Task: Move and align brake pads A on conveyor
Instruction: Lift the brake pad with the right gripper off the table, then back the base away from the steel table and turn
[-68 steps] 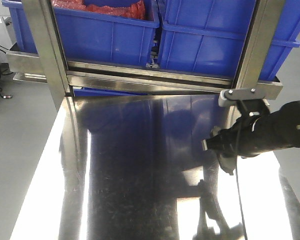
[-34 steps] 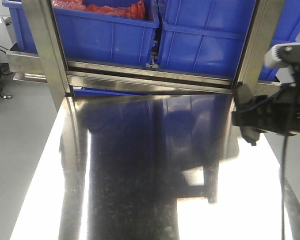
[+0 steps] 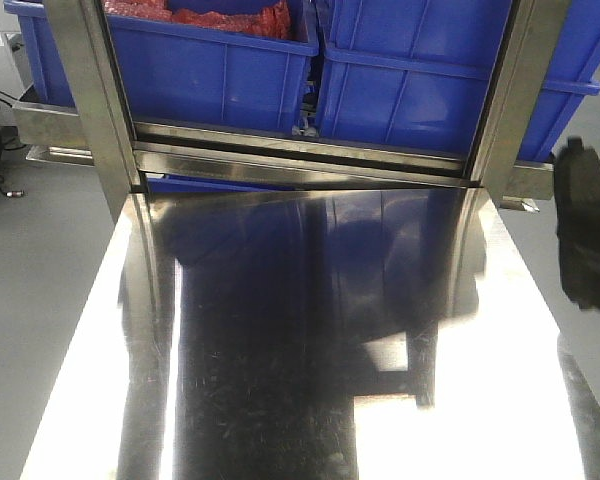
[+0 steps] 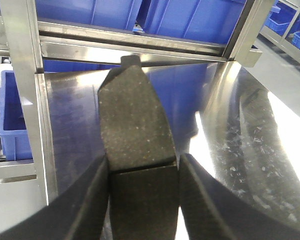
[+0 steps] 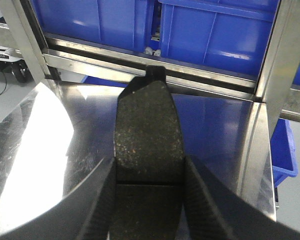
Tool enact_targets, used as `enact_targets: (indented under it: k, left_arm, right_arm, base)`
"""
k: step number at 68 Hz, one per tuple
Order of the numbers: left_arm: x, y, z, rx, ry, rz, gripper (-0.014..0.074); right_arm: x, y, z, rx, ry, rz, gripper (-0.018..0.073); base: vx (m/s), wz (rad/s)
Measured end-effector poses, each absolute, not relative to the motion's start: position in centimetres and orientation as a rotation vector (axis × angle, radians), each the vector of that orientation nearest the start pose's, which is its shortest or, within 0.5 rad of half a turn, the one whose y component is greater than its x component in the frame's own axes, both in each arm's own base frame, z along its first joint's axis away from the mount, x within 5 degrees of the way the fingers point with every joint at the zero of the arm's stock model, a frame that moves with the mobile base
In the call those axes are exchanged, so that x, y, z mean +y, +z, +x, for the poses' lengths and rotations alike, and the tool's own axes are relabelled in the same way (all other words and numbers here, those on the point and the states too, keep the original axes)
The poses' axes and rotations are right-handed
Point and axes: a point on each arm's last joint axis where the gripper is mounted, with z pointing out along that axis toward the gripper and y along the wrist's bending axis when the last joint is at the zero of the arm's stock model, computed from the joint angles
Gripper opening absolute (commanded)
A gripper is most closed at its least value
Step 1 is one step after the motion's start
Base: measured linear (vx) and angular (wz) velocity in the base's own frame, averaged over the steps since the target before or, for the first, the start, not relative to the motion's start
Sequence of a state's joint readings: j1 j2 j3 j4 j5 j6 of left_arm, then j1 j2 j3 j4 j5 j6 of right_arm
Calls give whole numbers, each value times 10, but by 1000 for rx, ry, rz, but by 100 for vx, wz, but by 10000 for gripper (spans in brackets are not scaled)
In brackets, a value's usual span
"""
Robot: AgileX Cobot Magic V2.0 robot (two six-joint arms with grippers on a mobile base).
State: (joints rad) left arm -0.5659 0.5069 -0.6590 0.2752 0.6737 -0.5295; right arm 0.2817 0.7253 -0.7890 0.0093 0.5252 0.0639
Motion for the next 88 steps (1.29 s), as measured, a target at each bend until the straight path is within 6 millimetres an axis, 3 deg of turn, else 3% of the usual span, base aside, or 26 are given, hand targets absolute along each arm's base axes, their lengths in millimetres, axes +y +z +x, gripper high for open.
enact_targets:
  k: [11,28,88]
  left_arm:
    - [-36,338,86,1997,-399,142,125]
    - [-36,338,86,1997,-399,142,125]
    - [-36,338,86,1997,-399,142,125]
  right_arm:
    - [33,349,111,1855,248,-199,60]
    - [26,351,89,1754,260,-188,60]
    - [26,351,88,1749,261,-188,60]
  base:
    - [0,0]
    - [0,0]
    - [-1,4]
